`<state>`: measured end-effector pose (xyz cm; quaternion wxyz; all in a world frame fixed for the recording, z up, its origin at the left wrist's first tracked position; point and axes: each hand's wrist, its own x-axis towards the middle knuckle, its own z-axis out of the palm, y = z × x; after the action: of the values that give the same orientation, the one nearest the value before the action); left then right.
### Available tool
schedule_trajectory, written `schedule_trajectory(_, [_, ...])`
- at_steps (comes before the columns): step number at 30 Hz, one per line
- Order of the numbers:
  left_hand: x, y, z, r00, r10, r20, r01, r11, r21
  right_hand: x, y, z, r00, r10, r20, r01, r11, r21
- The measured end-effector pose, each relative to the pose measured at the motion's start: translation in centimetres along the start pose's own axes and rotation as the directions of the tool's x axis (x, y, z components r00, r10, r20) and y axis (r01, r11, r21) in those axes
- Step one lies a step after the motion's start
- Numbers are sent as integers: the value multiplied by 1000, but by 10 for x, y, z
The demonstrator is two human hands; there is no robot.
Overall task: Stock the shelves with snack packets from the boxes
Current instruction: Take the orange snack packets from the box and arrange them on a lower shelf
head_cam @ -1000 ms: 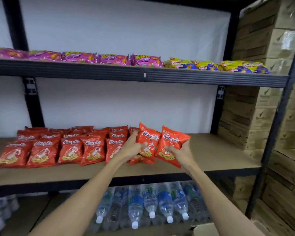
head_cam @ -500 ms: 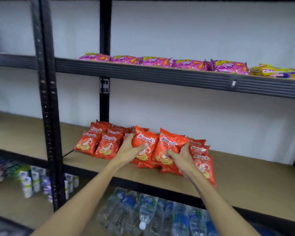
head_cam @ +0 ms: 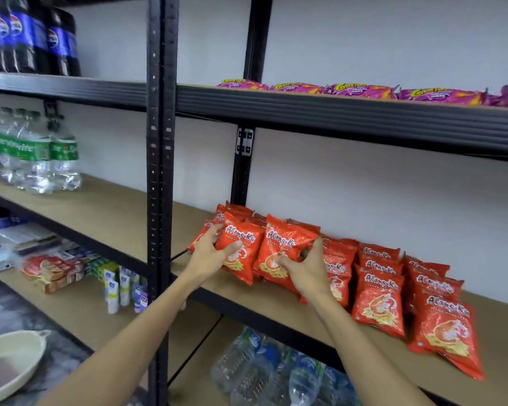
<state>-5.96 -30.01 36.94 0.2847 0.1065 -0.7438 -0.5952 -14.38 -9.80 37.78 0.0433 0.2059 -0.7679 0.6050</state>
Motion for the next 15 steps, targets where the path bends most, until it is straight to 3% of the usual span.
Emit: schedule_trajectory(15, [52, -48, -49, 988, -98, -123, 121, 973, 197, 6, 8, 69, 998, 50, -35, -53, 996, -75])
